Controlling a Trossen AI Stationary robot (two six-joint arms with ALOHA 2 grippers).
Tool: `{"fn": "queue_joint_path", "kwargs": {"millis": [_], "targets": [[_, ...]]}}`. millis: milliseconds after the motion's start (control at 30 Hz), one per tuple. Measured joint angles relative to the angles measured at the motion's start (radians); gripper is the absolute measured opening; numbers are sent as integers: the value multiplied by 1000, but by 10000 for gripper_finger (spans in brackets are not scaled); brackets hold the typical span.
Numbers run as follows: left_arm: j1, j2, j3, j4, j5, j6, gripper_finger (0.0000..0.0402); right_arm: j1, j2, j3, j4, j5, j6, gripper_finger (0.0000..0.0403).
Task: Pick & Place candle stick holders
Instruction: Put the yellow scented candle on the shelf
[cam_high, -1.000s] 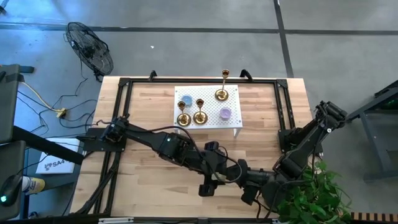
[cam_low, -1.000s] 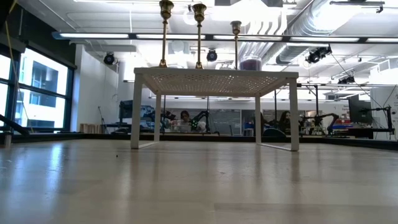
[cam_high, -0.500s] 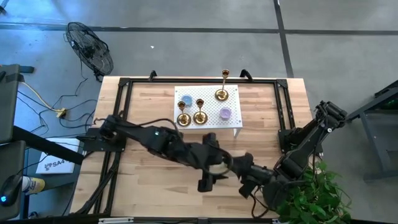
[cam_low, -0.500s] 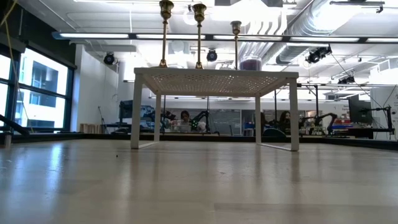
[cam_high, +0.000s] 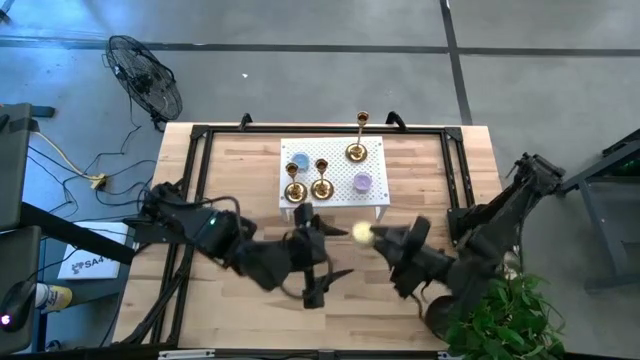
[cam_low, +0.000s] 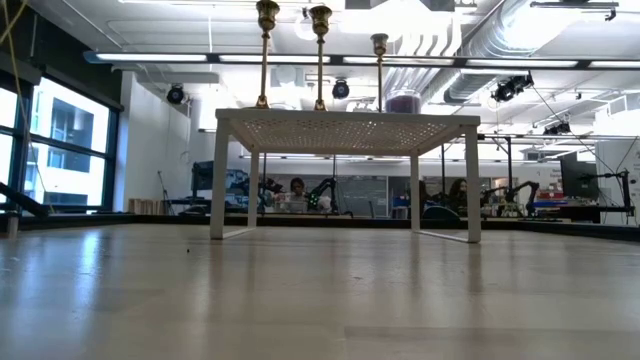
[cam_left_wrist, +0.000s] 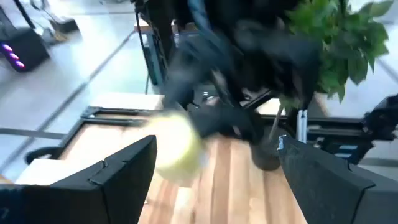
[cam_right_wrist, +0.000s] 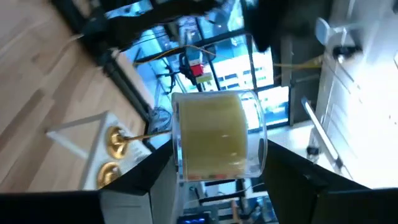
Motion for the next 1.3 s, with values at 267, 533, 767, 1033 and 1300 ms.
{"fn": "queue_joint_path", "kwargs": {"millis": [267, 533, 767, 1033, 1300], "targets": [[-81, 0, 0, -2, -167, 38, 328, -57, -169, 0, 93, -59, -29, 191], [-120, 1, 0, 9, -170, 19, 328, -142, -347, 0, 113, -63, -18, 191], [-117, 2, 0, -1, -164, -19, 328, -269, -483, 0, 113, -94, -35, 191], [-117, 2, 0, -1, -153, -19, 328, -419, -536, 25, 120, -183, -71, 191], [-117, 2, -1, -1, -153, -20, 328, -522, -431, 219, 83, -206, -123, 191]]}}
